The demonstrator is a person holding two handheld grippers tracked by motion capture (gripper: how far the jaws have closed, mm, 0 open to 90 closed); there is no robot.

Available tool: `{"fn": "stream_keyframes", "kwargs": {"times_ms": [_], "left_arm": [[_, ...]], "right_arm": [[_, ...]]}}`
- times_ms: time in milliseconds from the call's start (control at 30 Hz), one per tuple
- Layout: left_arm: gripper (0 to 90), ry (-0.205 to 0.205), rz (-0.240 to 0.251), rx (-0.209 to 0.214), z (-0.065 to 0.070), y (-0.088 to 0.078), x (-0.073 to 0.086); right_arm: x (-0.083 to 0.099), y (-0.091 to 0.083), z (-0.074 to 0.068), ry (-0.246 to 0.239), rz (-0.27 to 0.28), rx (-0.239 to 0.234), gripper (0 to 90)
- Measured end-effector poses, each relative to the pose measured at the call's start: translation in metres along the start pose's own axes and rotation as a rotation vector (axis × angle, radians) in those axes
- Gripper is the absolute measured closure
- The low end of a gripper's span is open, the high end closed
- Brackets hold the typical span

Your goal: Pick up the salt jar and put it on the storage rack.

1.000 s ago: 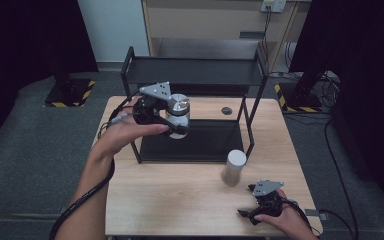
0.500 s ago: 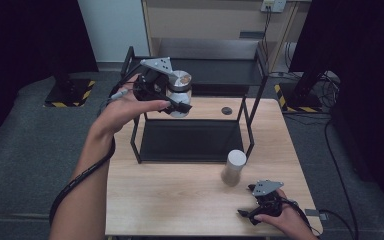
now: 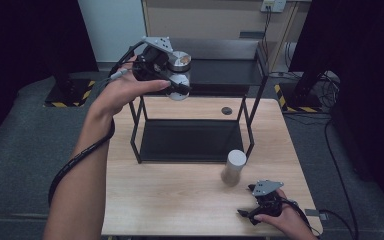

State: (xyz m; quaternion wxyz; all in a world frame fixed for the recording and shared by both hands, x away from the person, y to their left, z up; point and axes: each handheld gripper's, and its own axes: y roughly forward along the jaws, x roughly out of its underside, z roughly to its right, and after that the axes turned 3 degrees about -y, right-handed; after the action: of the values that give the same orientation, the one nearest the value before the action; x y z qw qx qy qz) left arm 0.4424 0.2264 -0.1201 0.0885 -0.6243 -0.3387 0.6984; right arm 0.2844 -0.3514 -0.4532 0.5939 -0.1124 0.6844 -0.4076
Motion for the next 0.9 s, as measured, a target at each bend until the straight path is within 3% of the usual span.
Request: {"fn": "stream_keyframes", "kwargs": {"times_ms": [200,500,900], "left_arm": [[30.0,-0.001,-0.007,-0.015,-0.006,0.000,-0.007],[30.0,-0.029,0.009,-0.028,-0.019,0.006,-0.004],[30.0,-0.101,0.019,-0.121,-0.015,0.014,-0.008]], "right_arm": [[0.000,0.000,0.000,0.001,-0.001,0.000,1.3],[0.000,0.000,0.000,0.000,-0.001,0.000,1.4],[0.000,0.000,0.000,0.000,-0.001,0.000,1.4]]}}
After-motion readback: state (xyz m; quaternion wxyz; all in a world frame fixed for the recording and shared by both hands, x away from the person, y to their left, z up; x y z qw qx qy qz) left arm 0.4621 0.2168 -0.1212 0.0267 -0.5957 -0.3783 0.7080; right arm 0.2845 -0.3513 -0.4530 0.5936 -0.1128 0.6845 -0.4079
